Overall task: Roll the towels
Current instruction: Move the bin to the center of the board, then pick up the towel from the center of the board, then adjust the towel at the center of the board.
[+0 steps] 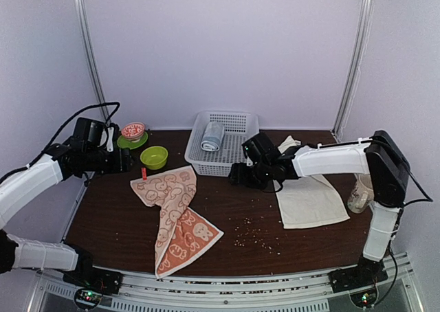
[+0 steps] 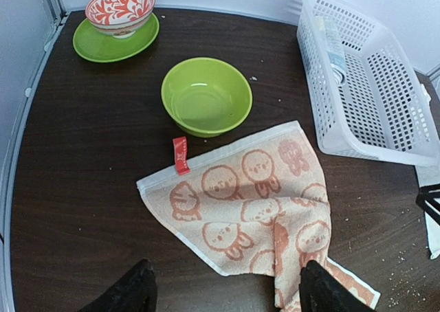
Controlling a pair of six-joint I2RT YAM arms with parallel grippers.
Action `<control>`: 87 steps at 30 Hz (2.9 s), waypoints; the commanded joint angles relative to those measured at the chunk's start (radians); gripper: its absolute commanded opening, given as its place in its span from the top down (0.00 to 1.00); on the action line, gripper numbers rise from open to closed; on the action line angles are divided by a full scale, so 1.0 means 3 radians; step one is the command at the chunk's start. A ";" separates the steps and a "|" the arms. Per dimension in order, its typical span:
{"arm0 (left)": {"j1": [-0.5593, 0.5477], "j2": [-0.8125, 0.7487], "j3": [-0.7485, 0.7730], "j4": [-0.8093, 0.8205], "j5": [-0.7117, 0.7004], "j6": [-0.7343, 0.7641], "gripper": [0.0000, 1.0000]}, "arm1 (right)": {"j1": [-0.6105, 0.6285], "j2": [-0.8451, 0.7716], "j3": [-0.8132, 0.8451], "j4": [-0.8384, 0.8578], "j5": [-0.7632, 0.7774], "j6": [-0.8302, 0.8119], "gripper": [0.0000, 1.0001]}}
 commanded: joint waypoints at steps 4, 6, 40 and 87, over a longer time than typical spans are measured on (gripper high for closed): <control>-0.0018 -0.0617 -0.0397 0.0007 -0.0070 -0.0299 0.27 | 0.0653 -0.0392 -0.0274 -0.0644 -0.0313 -0.0299 0.33; -0.0019 -0.0760 -0.0484 0.0004 -0.0102 -0.0354 0.27 | 0.0787 -0.0300 -0.0221 -0.0751 -0.0314 -0.0316 0.34; -0.0018 -0.1133 -0.0607 -0.0245 -0.0301 -0.0415 0.27 | 0.1036 -0.0914 -0.0332 -0.1267 0.0674 -0.0505 1.00; -0.1175 0.0173 -0.0495 0.0836 -0.0031 -0.0679 0.27 | 0.1020 -0.3396 -0.1836 -0.1258 0.0388 -0.0929 1.00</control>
